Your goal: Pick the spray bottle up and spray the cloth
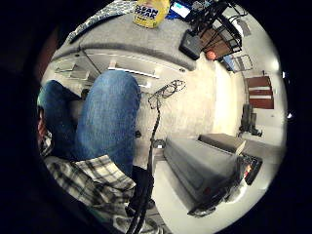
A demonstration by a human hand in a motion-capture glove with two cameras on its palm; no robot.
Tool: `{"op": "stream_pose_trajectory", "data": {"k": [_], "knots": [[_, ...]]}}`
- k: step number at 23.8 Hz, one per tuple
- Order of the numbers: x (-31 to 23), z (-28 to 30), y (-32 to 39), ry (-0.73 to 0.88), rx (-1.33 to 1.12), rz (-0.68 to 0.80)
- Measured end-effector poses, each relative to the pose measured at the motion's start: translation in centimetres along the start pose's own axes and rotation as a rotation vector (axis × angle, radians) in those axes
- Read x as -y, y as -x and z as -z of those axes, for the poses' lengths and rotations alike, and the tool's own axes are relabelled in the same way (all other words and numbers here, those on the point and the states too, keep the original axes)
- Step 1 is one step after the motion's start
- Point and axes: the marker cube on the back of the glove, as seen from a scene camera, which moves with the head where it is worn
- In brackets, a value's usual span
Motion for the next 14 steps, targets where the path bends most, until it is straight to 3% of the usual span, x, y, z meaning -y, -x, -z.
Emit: {"op": "stream_pose_trajectory", "data": {"k": [14], "knots": [[7.2, 1.2, -4.0, -0.111, 0.108, -0.096]]}}
